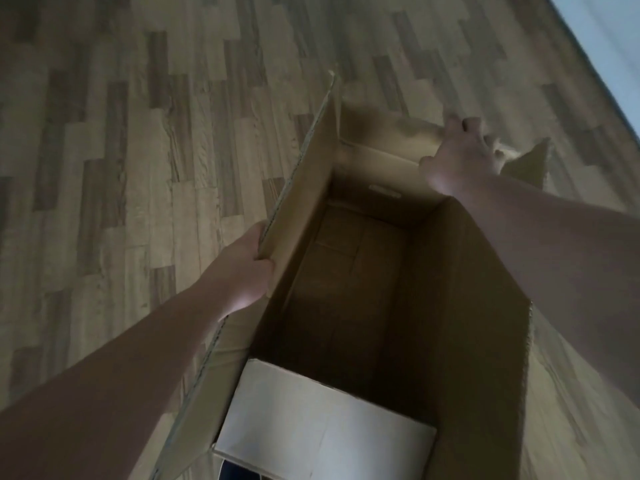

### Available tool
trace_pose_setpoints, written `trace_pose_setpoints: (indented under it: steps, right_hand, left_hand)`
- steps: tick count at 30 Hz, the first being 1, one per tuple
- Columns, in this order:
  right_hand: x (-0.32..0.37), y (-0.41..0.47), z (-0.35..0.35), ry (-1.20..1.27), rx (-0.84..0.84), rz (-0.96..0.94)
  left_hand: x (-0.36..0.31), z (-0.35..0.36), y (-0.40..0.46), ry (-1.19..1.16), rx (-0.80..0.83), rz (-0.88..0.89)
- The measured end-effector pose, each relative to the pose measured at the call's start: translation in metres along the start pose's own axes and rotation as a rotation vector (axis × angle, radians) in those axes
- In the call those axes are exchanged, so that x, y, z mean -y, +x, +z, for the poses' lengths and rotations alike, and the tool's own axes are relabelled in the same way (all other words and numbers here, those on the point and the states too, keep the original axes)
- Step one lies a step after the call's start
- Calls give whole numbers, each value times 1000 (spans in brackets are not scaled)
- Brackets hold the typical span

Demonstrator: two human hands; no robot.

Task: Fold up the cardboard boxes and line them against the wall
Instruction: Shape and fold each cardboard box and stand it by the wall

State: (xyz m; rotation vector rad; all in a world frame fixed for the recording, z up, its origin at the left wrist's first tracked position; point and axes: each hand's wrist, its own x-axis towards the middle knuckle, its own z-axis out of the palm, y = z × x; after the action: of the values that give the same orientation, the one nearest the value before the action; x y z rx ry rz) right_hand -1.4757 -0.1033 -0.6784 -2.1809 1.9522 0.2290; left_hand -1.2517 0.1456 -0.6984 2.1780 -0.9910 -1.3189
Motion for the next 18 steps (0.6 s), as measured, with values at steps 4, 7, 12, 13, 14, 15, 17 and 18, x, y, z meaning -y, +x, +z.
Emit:
trace_pose_setpoints:
  steps: [4,7,12,13,14,15,17,18]
  right_hand:
    - [-5,-31,32,-185,115,-14]
    - [-12,-59,82,-120,365,-15]
    - [-20,-45,109,15,462,24]
    - [-22,-42,110,13,456,17]
    - [-25,-40,109,22,441,11]
    - [-28,-39,106,47,417,5]
    - [-34,-44,96,91,364,-12]
    - [-39,-48,90,73,331,-36]
  left_hand:
    - [-1,0,1,-3,-16,2]
    - [-3,8,-7,50,-20,14]
    - [-13,71,-11,102,80,159]
    - [-12,86,-6,185,80,151]
    - [-11,101,-2,281,79,124]
    - [-9,115,1,381,82,96]
    - [-7,138,6,553,92,64]
    - [-5,147,7,604,86,53]
